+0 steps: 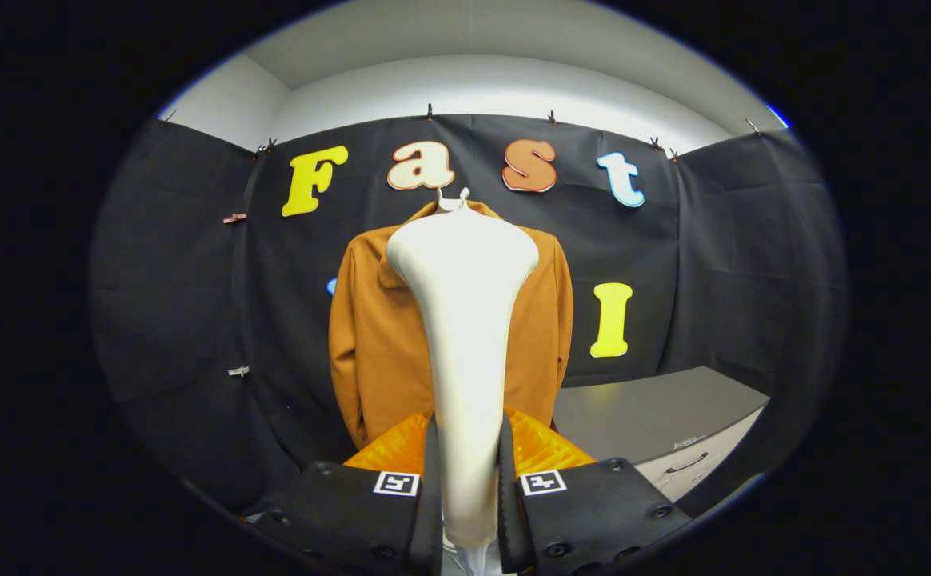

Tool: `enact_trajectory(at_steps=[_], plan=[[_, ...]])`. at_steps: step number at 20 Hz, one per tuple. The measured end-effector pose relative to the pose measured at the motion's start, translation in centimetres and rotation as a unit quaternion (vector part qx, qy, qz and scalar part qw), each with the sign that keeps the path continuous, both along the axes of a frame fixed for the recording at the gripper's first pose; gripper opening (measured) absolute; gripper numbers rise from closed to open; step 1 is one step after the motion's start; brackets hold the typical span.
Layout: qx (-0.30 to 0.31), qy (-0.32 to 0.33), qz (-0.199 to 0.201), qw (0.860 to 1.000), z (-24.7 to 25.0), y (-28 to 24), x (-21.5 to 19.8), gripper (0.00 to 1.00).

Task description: Iron the clothes twice with a garment steamer, once on the left side and once on the right side.

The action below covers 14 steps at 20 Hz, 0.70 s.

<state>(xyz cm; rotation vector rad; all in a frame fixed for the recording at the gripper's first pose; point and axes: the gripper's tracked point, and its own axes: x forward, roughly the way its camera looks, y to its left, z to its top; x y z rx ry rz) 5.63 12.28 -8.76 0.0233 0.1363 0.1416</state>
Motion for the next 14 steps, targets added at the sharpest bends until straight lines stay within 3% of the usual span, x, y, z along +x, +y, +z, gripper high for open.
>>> enact_trajectory(at_steps=[14], plan=[[0.01,-0.042,-0.02,0.999,6.1,-1.6,-3.1,0.31]])
